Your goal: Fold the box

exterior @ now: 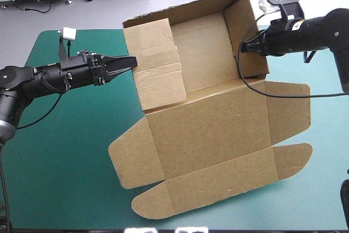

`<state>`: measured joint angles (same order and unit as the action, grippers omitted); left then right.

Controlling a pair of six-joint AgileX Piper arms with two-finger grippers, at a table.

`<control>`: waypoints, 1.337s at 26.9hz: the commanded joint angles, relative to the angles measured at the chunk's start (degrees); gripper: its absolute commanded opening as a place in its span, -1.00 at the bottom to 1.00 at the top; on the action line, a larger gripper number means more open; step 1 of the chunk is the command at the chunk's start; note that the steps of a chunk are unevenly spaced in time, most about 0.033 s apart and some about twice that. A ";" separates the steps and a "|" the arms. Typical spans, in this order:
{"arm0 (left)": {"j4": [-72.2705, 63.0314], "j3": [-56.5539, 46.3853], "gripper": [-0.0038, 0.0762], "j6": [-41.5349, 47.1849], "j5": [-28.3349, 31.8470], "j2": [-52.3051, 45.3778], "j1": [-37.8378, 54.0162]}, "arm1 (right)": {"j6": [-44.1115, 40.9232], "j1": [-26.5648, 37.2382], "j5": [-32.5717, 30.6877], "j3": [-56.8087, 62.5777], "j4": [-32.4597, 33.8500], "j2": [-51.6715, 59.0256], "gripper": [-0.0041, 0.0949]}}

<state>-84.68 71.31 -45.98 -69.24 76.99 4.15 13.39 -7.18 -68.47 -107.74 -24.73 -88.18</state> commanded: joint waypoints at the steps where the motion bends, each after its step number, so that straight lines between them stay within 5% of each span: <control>1: -2.10 1.61 0.18 1.30 0.03 -1.81 -0.38 | -3.74 -2.76 5.51 -1.53 0.95 1.85 -0.95; 5: 3.00 1.61 0.18 3.03 5.24 -2.49 -1.24 | -7.54 -5.69 7.49 -1.53 5.11 1.70 -0.95; 10: 10.58 1.61 0.16 5.69 18.72 -4.24 -5.99 | -11.36 -9.81 9.76 -1.53 9.50 0.34 -0.95; 16: 29.05 1.61 0.15 18.93 32.82 -4.45 -12.24 | -15.09 -12.81 12.39 -1.53 12.50 -0.97 -0.95; 20: 38.31 1.88 0.06 26.89 40.83 -4.45 -16.18 | -19.10 -15.89 13.46 -1.53 20.12 -1.97 -0.95; 28: 64.62 3.95 -0.01 50.99 43.62 -0.87 -20.43 | -22.94 -21.08 14.78 -1.53 27.25 -3.88 -0.95; 36: 65.84 4.50 -0.26 51.10 44.08 1.23 -21.09 | -25.72 -24.99 13.34 -1.53 34.90 -5.95 -0.95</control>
<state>-18.39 73.49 5.46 -28.92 80.17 -15.95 -12.35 -31.35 -59.50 -107.67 11.49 -96.38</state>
